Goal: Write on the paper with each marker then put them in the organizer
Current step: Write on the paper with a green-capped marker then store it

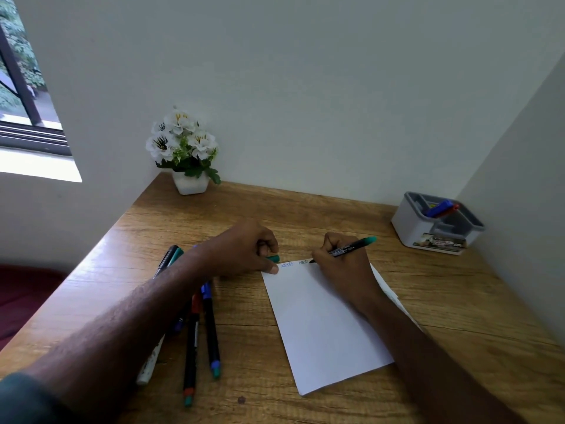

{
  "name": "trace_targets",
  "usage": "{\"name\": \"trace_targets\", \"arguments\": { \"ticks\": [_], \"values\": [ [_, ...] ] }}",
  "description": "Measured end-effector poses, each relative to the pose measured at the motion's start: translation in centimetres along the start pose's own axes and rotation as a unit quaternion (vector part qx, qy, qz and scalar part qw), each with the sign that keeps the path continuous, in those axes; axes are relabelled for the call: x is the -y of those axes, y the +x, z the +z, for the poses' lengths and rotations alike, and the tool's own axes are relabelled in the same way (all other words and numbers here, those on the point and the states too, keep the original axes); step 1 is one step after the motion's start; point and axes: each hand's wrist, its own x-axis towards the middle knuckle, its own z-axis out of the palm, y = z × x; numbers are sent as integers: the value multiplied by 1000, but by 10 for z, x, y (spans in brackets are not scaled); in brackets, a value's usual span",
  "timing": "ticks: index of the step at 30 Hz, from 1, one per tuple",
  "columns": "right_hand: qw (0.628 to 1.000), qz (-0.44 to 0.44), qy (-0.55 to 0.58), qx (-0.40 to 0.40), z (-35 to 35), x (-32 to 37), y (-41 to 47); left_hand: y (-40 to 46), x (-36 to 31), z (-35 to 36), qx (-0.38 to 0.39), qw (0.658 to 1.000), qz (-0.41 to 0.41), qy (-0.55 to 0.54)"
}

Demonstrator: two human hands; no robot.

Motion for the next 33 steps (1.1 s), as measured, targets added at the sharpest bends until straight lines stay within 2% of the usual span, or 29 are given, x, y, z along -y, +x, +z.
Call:
{"name": "trace_targets", "arguments": {
  "ticks": [11,16,33],
  "values": [
    [1000,5,-1,-2,4,-2,2,1,2,0,-6,1000,7,9],
    [999,10,10,-32,2,-2,1,0,2,0,-4,1000,10,11],
    [999,24,23,-29,1,-1,1,-1,0,-1,7,1000,6,6]
  ]
}}
